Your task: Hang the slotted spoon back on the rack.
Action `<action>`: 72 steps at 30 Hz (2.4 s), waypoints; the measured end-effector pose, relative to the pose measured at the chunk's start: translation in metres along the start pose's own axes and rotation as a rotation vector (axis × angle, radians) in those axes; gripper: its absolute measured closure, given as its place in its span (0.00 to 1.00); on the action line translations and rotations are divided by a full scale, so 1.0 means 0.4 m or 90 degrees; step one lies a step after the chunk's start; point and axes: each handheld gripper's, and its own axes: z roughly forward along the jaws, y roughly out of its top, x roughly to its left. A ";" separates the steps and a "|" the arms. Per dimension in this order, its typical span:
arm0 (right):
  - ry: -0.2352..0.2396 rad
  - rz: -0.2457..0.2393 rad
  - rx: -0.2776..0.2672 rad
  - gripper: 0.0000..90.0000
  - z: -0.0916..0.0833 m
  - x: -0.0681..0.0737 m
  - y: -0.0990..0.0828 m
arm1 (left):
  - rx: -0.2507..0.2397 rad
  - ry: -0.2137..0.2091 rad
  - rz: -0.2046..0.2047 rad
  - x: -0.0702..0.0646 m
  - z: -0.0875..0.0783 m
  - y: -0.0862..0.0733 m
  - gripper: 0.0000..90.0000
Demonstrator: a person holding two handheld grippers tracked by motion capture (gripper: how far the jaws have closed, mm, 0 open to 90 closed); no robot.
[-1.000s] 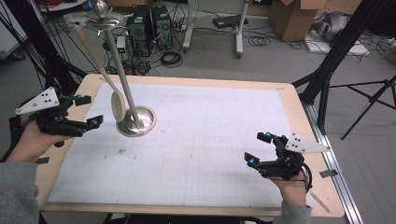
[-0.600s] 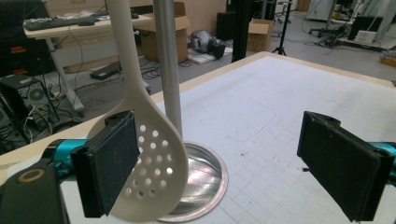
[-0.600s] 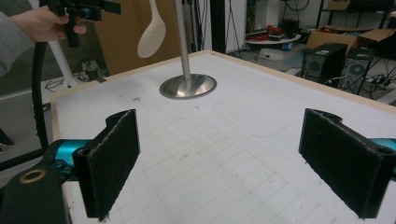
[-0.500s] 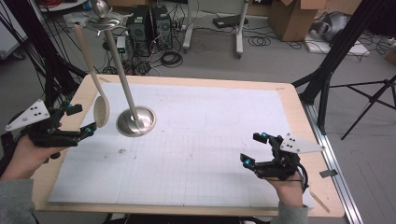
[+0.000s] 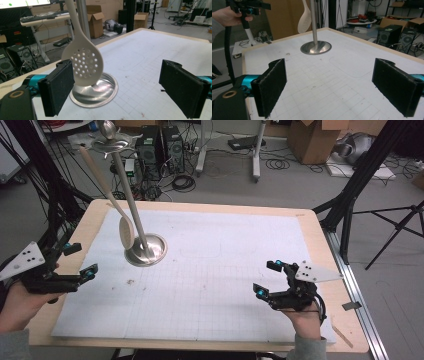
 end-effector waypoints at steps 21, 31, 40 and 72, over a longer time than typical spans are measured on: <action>0.000 0.001 0.002 0.13 0.004 -0.001 0.001 | -0.003 -0.003 -0.023 -0.046 -0.005 -0.076 0.14; -0.002 -0.003 0.001 0.13 0.002 -0.001 0.000 | -0.011 0.009 -0.023 -0.066 -0.019 -0.091 0.14; -0.007 0.003 0.001 0.13 -0.002 0.000 -0.003 | -0.014 0.023 -0.023 -0.070 -0.042 -0.104 0.14; -0.059 0.024 -0.013 0.13 -0.045 -0.024 -0.038 | -0.017 0.086 -0.040 -0.079 -0.094 -0.162 0.14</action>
